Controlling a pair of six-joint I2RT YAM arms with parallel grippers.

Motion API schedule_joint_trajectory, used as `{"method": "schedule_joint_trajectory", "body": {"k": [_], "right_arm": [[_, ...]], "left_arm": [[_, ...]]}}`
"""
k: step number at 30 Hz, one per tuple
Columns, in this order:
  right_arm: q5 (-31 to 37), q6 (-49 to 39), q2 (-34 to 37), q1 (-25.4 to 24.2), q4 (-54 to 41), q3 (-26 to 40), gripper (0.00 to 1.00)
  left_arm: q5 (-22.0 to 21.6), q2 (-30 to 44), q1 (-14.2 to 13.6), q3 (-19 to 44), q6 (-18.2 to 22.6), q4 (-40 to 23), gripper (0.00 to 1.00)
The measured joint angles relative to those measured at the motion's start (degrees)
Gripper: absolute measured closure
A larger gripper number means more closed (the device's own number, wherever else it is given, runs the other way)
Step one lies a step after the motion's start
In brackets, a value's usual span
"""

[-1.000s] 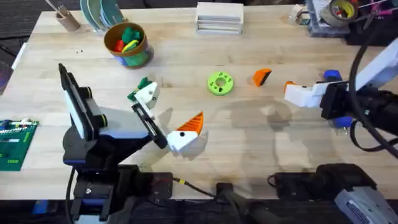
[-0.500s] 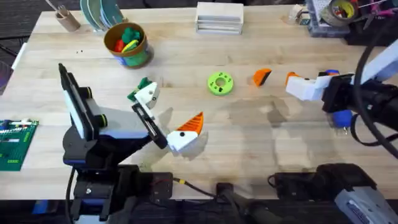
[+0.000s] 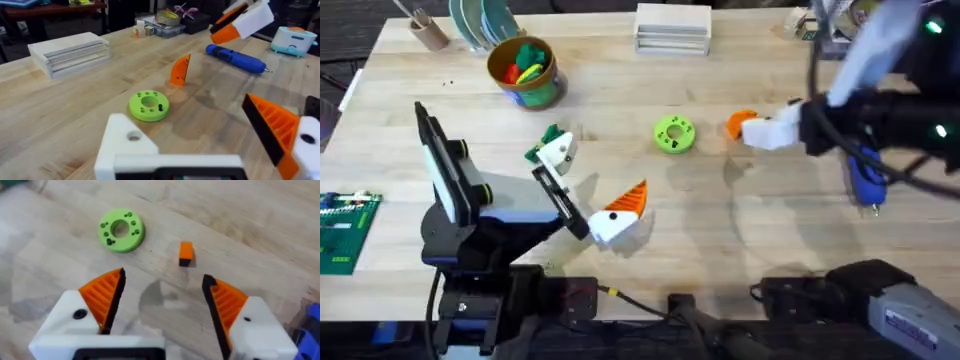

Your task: Pick up the gripper from the table and insert it into the empty holder that is missing its gripper. Then pick up a screw, insert it into the mounting hole, and use the screwdriver to tighten it. Finally, clean up the table by picking up the vegetable and placing it into the bucket.

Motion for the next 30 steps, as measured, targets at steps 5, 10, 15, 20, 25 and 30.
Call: {"method": "schedule_joint_trajectory", "body": {"k": [5, 10, 15, 20, 25, 30], "right_arm": [[5.23, -1.50, 10.51, 6.27, -7.78, 8.69, 0.010], [7.95, -1.70, 18.38, 7.79, -9.74, 10.45, 0.011], [8.43, -1.72, 21.98, 7.79, -9.87, 10.45, 0.010], [8.84, -1.70, 22.03, 7.78, -7.60, 10.47, 0.010], [8.89, -1.72, 22.03, 7.77, -5.49, 10.47, 0.011], [9.05, -1.69, 22.03, 7.11, -4.74, 10.47, 0.010]], "left_arm": [[0.01, 0.00, 0.00, 0.00, -0.02, 0.00, 0.008], [0.02, 0.00, 0.00, 0.00, -0.02, -0.04, 0.008], [0.02, 0.00, 0.00, 0.00, -0.01, -0.04, 0.008], [0.02, 0.00, 0.00, 0.00, 0.00, -0.04, 0.008], [0.03, 0.00, 0.00, 0.00, -0.02, -0.04, 0.008], [0.04, 0.00, 0.00, 0.00, -0.02, -0.04, 0.008]]}}
